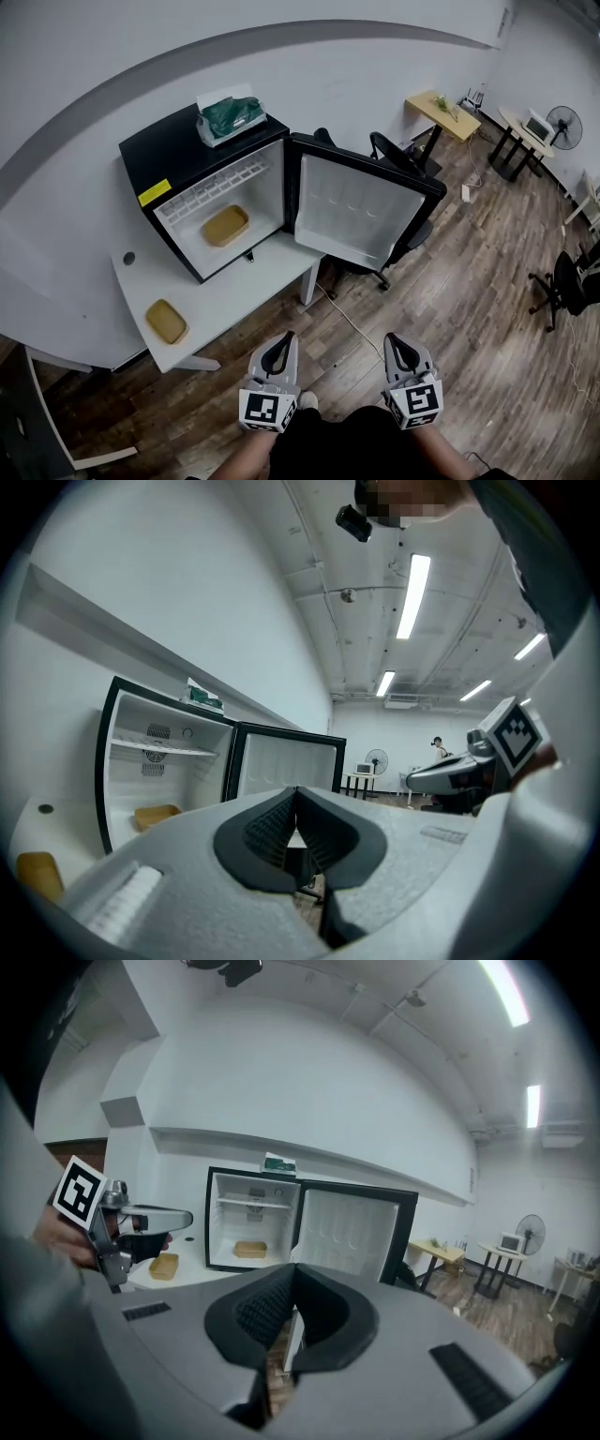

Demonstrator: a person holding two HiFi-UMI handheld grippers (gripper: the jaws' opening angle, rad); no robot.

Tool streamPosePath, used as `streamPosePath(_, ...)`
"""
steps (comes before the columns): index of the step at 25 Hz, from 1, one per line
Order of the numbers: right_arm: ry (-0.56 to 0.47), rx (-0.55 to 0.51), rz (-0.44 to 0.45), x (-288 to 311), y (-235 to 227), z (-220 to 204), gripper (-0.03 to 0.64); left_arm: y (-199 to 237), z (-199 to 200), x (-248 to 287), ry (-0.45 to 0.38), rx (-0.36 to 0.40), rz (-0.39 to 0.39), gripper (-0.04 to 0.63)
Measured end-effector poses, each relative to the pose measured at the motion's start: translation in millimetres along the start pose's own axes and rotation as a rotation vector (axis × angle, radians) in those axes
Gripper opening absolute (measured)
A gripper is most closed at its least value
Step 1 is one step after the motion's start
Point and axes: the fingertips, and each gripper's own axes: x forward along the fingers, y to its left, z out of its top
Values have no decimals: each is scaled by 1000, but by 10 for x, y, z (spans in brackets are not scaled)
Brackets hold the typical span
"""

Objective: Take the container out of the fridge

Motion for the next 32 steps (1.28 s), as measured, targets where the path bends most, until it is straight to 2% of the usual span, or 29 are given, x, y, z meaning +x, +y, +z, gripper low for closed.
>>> streamPosePath(5,21,2,55,258,190,-63,0,219,-61,-6,10,-23,37,17)
streamPosePath(10,-21,-2,108,602,255,135,0,462,-143,3,26,-65,107,17)
streamPosePath(16,-75,-5,210,1134,302,355,0,732,-109,233,20,-35,186,17)
streamPosePath(22,-65,13,342,1909,235,413,0,1236,19,588,23,-2,333,17)
streamPosePath(32,-93,-25,499,2835,13,749,0,1611,110,1158,48,-12,490,17)
